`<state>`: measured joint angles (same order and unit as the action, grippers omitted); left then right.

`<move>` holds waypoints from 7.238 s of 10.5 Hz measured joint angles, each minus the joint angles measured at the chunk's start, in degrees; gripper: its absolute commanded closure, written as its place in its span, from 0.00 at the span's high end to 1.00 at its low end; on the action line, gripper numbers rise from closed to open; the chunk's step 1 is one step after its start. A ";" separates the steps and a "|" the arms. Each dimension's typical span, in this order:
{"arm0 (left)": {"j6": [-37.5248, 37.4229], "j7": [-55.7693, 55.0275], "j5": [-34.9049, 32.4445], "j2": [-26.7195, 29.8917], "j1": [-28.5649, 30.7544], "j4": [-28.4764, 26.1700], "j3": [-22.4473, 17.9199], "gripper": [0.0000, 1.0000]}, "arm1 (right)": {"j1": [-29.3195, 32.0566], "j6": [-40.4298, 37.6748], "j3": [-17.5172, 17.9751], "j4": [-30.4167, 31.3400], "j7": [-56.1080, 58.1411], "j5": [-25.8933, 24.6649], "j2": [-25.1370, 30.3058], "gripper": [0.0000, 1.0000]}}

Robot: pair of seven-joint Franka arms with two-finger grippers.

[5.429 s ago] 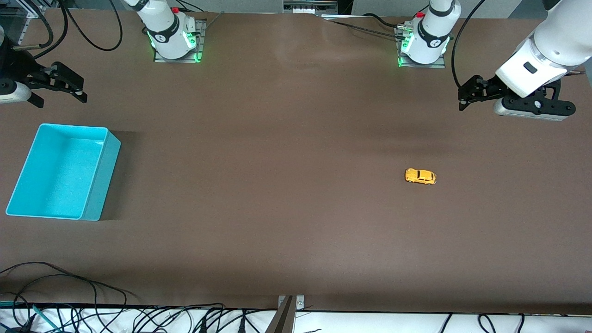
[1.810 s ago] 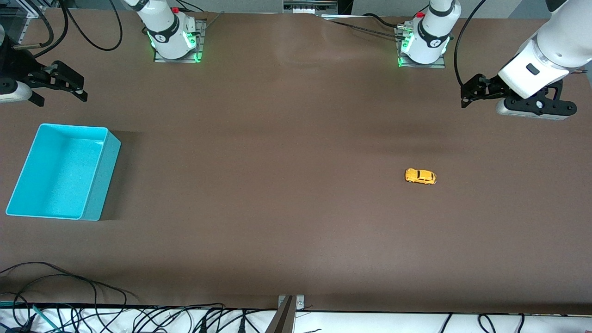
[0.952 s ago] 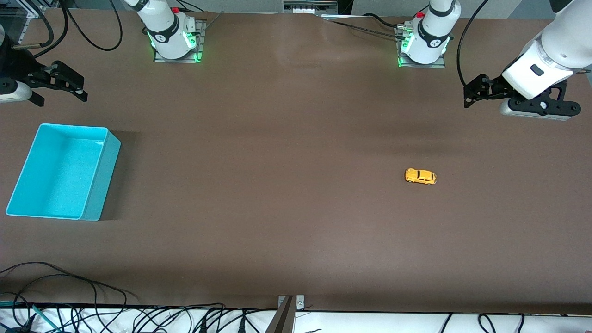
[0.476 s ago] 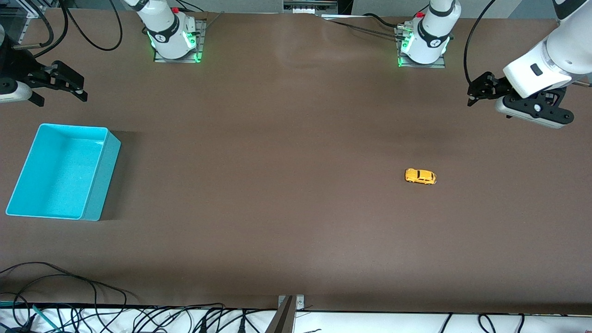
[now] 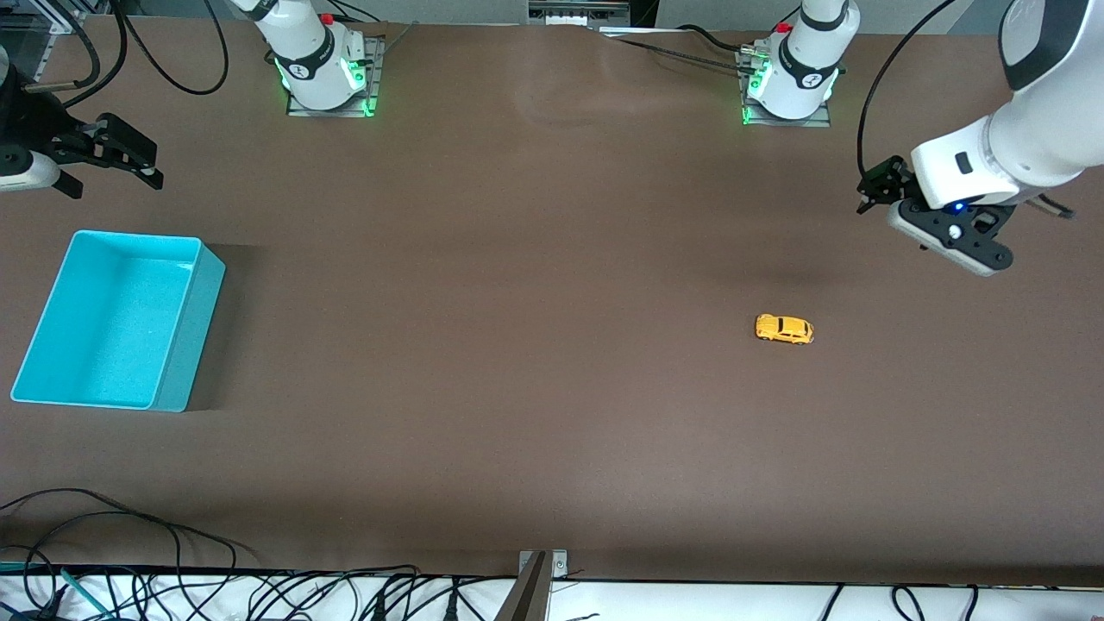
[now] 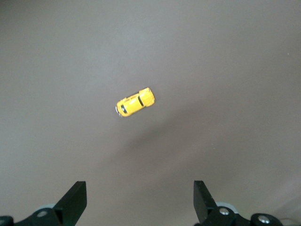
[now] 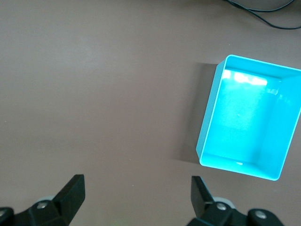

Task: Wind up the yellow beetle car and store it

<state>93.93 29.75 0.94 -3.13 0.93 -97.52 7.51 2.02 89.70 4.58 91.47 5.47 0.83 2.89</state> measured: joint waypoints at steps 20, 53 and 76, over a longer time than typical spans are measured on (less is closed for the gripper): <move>46.96 49.92 -1.89 -22.15 0.30 -21.46 -0.01 1.00 | -0.02 -0.06 0.00 -0.06 0.00 0.00 0.00 1.00; 49.31 71.19 -4.48 -25.06 17.14 -20.63 -0.60 0.12 | -0.02 -0.07 -0.01 -0.06 0.00 0.00 0.00 1.00; 48.86 74.24 -4.48 -26.48 21.30 -18.28 -0.60 0.91 | -0.02 -0.07 -0.01 -0.06 0.00 0.00 0.00 1.00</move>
<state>142.79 103.99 -3.54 -29.61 22.23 -115.80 6.91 2.00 89.63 4.57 91.41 5.48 0.83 2.90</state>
